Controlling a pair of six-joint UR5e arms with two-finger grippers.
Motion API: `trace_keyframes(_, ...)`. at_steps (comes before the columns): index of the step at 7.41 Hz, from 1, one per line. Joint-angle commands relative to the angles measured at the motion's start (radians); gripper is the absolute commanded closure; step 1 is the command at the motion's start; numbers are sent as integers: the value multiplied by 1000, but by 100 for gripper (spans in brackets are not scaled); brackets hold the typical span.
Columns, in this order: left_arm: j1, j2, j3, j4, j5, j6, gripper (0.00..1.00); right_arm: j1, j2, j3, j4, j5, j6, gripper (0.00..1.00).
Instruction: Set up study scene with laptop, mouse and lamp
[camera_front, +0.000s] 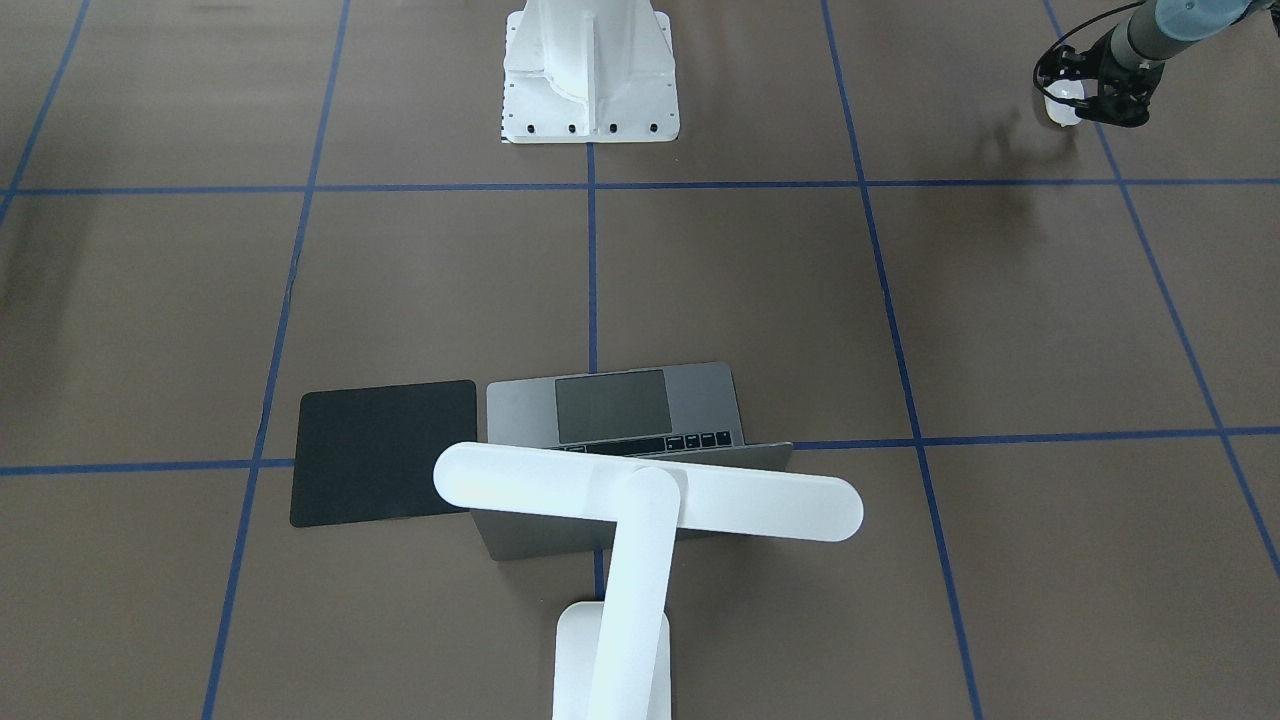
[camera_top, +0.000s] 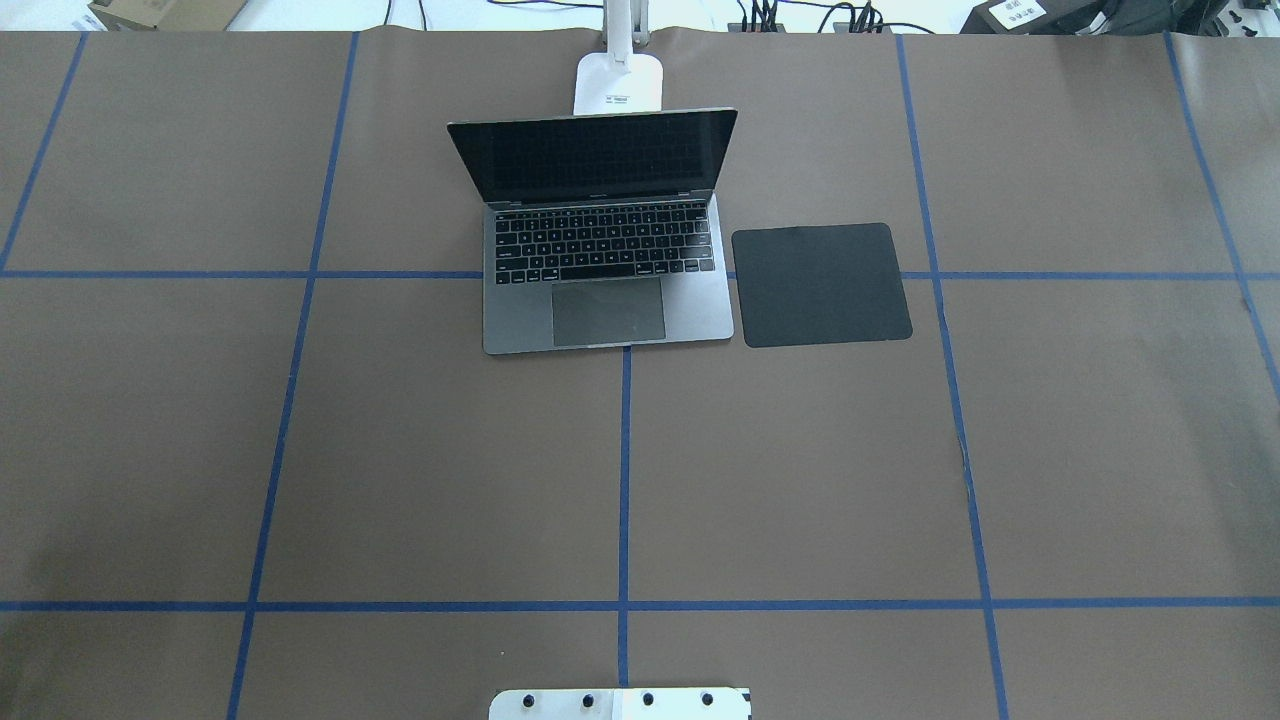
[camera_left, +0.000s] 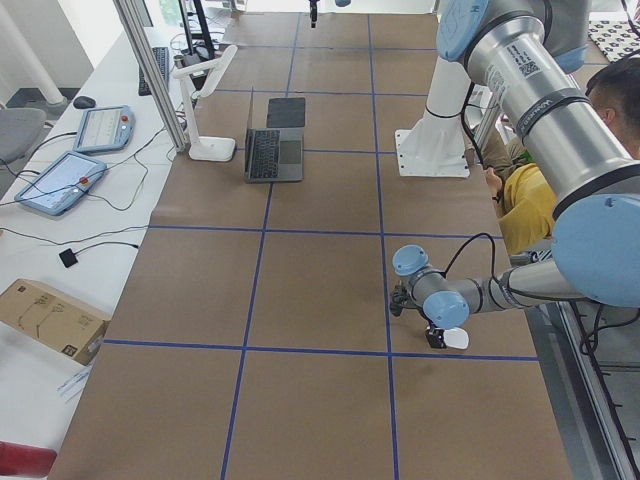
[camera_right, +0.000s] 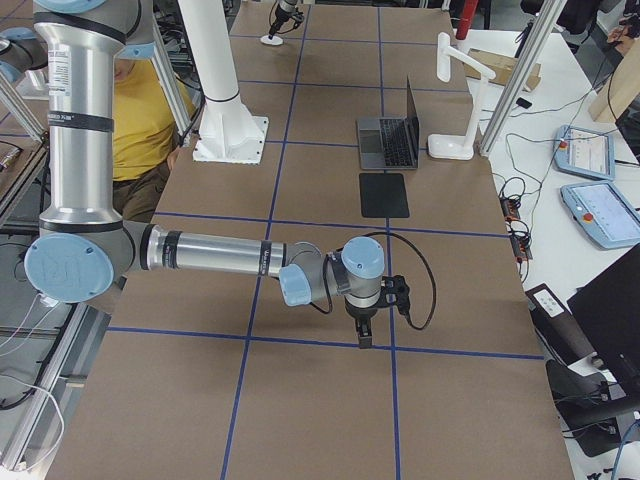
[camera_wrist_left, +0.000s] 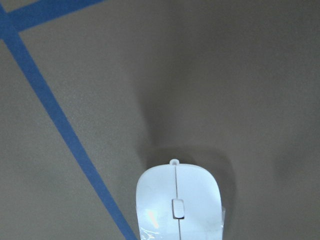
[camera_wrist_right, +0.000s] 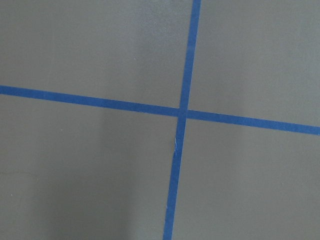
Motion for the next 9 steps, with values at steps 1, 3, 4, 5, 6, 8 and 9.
trace_keyframes(1,4,-15,20,-5,-3,-5,2,0,2,4,0,-1,0,0)
trace_keyframes(3,4,-61,68,-14,-5,-8,2,0,2,4,0,-4,-2,0)
trace_keyframes(4,4,-61,69,-16,-6,-7,2,0,3,4,0,-5,0,0)
trace_keyframes(5,4,-61,71,-14,-8,-7,2,0,5,5,0,-4,0,0)
trace_keyframes(6,4,-61,71,-14,-8,-7,4,0,6,5,0,-4,0,0)
trace_keyframes(8,4,-58,74,-14,-8,-7,37,0,6,5,0,-4,0,0)
trace_keyframes(9,4,-58,74,-14,-8,-7,46,0,6,5,0,-4,0,0)
